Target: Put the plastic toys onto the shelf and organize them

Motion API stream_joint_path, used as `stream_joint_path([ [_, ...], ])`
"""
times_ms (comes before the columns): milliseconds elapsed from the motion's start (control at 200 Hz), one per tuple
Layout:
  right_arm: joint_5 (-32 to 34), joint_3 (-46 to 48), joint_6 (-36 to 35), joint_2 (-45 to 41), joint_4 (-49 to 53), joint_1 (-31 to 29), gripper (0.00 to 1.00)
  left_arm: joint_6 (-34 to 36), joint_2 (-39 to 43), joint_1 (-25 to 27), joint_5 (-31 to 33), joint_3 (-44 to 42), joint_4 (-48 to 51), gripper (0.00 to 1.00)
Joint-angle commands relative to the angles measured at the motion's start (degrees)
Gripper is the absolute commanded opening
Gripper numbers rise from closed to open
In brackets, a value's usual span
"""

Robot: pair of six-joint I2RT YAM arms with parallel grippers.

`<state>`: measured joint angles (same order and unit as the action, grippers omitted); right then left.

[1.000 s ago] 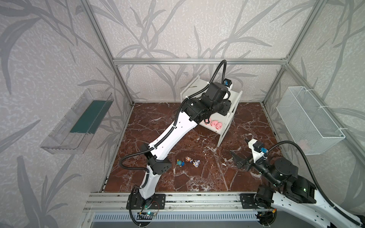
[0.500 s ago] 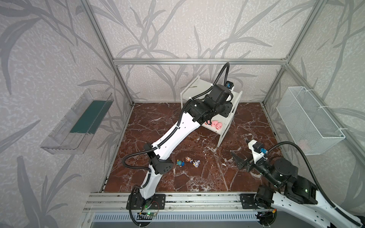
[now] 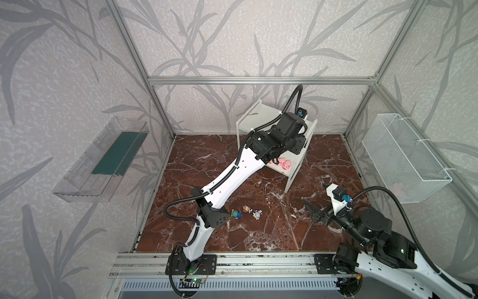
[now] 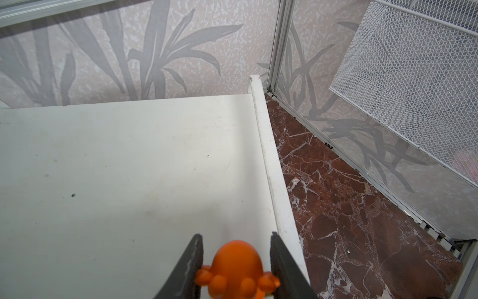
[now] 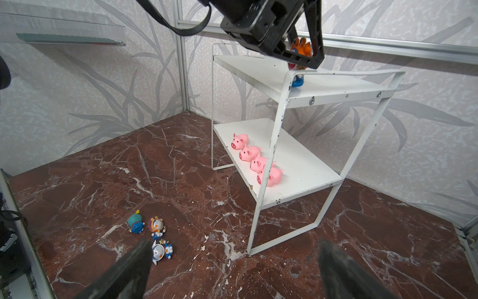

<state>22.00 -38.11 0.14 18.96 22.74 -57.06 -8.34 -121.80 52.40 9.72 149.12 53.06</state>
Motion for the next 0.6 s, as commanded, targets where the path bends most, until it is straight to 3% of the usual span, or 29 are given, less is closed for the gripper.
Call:
stream_joint_path([
  [0, -0.5, 0.23, 0.18, -0.68, 0.37, 0.1, 0.99, 0.37, -1.22, 0.16, 0.84, 1.7, 0.48, 0.34],
  [595, -0.91, 0.48, 0.12, -0.69, 0.19, 0.03, 0.99, 0.46, -1.27, 0.16, 0.73, 1.67, 0.73, 0.43],
])
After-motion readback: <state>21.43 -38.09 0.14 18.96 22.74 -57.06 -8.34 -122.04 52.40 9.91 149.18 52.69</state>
